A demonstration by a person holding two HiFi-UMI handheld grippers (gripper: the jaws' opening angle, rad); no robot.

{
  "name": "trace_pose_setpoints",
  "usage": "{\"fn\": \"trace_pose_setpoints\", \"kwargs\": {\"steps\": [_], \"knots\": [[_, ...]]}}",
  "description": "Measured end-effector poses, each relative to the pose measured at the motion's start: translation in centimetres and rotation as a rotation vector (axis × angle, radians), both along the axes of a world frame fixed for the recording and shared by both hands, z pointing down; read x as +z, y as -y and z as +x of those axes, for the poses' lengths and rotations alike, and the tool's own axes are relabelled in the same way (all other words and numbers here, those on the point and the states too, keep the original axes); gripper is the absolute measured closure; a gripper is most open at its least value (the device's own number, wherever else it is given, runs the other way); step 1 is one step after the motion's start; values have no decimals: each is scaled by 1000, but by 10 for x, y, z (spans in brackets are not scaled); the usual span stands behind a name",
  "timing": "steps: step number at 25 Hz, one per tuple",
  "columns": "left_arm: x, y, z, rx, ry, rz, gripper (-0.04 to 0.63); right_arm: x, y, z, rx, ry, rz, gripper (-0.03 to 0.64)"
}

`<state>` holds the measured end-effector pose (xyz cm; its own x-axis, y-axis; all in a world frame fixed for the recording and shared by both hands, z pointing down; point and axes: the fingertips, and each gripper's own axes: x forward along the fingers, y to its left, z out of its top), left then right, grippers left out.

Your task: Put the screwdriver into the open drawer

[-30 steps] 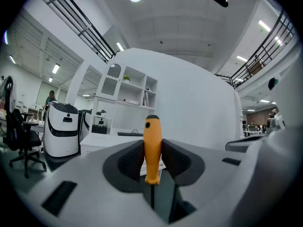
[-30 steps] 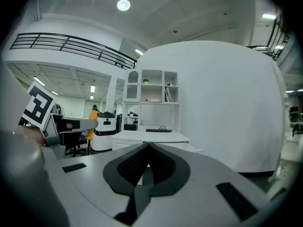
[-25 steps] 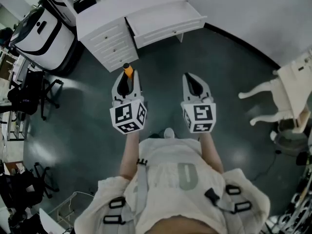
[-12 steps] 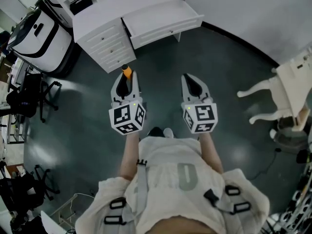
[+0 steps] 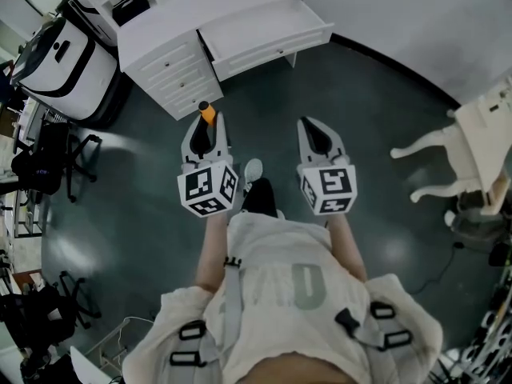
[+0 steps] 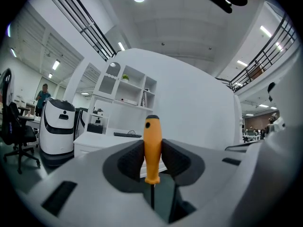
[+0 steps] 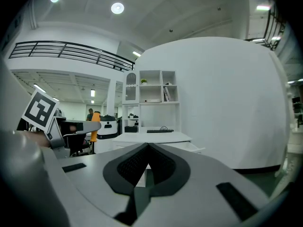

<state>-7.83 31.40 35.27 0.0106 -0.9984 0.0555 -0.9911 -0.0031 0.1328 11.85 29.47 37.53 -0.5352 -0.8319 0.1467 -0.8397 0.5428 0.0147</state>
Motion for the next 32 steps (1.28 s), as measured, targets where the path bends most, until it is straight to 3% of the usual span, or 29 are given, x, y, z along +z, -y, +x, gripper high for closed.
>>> {"fn": "trace_pose_setpoints", "kwargs": {"steps": [13,21,26,32], "knots": [[-19,97,-13,33,4,66,485,-19,79,-16,5,-15,67,612],[-13,196,-9,116,14,33,485,-10,158,-35,-11,-19,27,612],[-19,264,-19,124,48,20,485,-9,222,-42,15,-26,-33,612],[-14,342,-44,143,0,24,485,-3,303,-65,31,-39,-70,612]]}}
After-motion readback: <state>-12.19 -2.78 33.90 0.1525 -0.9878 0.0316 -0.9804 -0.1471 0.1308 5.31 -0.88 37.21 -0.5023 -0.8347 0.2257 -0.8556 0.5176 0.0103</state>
